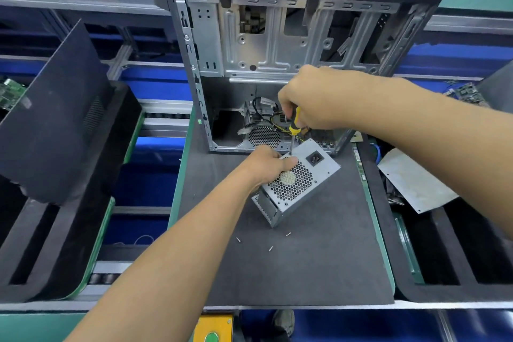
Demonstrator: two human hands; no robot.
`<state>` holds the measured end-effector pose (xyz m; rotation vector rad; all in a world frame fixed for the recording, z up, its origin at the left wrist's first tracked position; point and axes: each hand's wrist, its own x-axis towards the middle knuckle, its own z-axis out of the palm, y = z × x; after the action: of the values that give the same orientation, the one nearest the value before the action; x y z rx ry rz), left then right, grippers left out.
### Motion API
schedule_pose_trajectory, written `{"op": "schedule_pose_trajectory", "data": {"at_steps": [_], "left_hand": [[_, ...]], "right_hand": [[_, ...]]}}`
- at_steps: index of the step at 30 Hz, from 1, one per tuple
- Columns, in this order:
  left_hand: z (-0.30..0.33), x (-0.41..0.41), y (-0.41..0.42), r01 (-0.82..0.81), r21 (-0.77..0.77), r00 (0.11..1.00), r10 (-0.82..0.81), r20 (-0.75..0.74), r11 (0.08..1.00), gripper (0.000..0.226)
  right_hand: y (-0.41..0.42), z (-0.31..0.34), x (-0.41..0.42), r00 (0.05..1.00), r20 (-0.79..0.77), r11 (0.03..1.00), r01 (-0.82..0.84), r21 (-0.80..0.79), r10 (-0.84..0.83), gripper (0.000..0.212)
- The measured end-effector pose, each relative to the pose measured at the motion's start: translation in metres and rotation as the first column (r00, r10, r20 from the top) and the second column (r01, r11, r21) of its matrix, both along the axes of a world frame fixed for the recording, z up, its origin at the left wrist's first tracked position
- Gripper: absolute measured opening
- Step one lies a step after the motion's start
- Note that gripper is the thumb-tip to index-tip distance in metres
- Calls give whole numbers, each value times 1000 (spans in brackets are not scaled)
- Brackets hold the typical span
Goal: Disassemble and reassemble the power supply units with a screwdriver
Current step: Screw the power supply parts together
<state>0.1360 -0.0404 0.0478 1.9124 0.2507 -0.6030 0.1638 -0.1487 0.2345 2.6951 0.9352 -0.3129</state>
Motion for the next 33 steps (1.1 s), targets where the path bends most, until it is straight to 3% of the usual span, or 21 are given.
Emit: {"op": "schedule_pose_trajectory", "data": {"at_steps": [1,5,7,13,15,17,20,22,24,26,28,30,33], "left_hand": [[1,0,0,-3,2,1000,3,-5,1000,48],[2,-3,2,-17,-53,1000,16,-22,998,63],[3,-5,4,-12,-73,1000,10,-20,997,64],[3,-13,12,-108,-207,993,94,-76,972,58],[0,-17,14,-151,-246,986,129,-104,957,56],[-1,-20,16,-214,-279,975,187,-120,936,58],[0,-27,20,-314,-313,948,312,-59,896,60],[-8,-42,29,-477,-318,858,512,33,820,50],[-26,-75,38,-632,-177,707,655,266,754,37],[-45,-121,34,-627,-36,647,547,531,778,26],[-65,-157,20,-395,177,706,174,686,901,15],[-84,-175,1,-173,416,697,-187,692,893,8],[-101,-177,-9,-85,547,720,-328,612,833,11]], "right_hand": [[1,-2,-1,1000,11,1000,-4,15,4,8],[-4,-20,-1,994,88,989,57,133,-69,39],[-14,-28,-1,979,118,960,134,245,-167,41],[-63,-32,-5,929,47,765,274,583,-368,42],[-78,-31,-6,892,4,631,318,708,-453,41],[-91,-33,-9,843,-187,385,413,825,-505,36],[-110,-50,-18,744,-530,3,582,813,-406,26],[-121,-73,-28,693,-666,-164,648,743,-276,19],[-130,-96,-40,638,-751,-293,695,657,-170,11],[-137,-117,-54,583,-807,-403,719,567,-95,6],[-143,-134,-64,542,-840,-513,712,480,-33,6],[-147,-146,-74,515,-857,-583,699,414,9,8],[-153,-159,-85,506,-862,-607,698,381,41,5]]}}
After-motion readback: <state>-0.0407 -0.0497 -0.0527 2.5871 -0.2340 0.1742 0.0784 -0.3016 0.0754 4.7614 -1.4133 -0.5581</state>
